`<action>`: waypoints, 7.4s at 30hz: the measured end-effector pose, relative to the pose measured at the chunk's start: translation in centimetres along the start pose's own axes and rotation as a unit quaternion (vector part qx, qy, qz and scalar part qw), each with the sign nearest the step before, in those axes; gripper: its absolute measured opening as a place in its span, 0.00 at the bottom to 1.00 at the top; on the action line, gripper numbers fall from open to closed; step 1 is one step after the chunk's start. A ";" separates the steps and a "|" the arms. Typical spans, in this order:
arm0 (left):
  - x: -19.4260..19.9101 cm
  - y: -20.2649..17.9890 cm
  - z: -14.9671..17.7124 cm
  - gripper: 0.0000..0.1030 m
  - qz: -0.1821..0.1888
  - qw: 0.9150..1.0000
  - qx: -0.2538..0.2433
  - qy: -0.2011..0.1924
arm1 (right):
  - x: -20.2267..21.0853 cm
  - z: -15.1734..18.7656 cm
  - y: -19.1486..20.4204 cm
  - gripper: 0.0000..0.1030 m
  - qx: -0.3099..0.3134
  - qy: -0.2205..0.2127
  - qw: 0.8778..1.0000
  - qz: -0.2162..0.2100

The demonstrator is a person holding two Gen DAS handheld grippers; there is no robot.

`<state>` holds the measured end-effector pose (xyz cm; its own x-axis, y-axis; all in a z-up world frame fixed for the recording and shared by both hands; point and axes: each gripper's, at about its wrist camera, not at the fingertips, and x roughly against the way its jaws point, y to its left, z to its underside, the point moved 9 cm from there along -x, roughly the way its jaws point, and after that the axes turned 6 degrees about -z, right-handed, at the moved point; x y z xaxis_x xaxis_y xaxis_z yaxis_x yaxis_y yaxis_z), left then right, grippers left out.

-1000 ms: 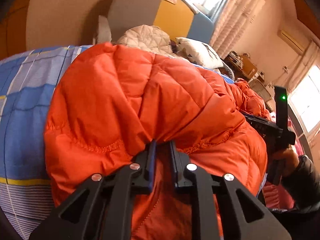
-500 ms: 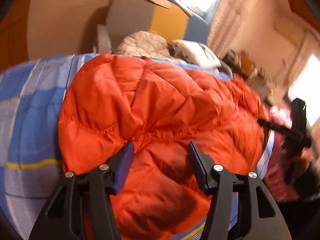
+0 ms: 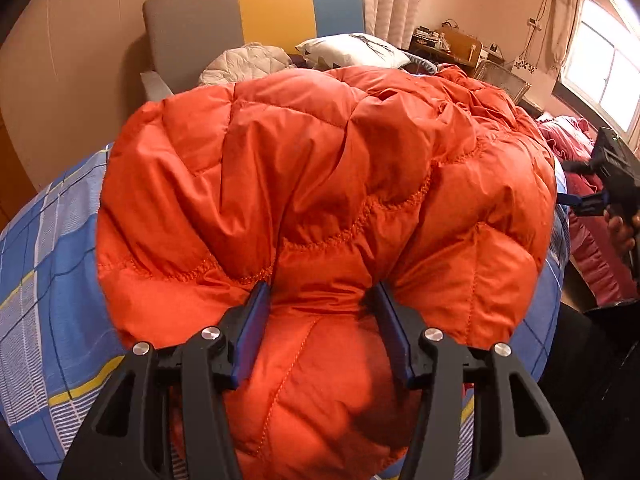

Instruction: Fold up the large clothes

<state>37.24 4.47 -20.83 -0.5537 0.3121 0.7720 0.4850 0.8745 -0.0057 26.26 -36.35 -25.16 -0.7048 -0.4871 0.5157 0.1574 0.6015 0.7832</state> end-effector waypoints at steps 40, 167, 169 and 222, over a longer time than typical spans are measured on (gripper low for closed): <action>4.9 0.0 1.5 0.68 -0.042 0.998 -0.007 -0.041 | -2.7 -2.5 -0.4 0.74 -0.015 -0.011 1.000 0.018; 2.6 3.3 6.3 0.72 -0.197 0.903 0.381 0.024 | -16.5 13.8 26.4 0.16 0.365 0.176 0.911 -0.079; 2.8 3.3 6.4 0.70 -0.188 0.904 0.384 0.019 | -17.5 14.5 26.1 0.16 0.365 0.187 0.909 -0.074; 8.2 -0.9 3.8 0.56 0.019 0.896 0.436 -0.089 | -17.8 21.5 27.9 0.35 0.486 0.203 0.847 -0.066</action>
<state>29.76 7.66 -16.92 -0.6844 0.3338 0.6482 -0.1640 0.7957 -0.5830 28.34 2.77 -19.95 -0.3457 -0.6492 0.6775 -0.6873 0.6667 0.2882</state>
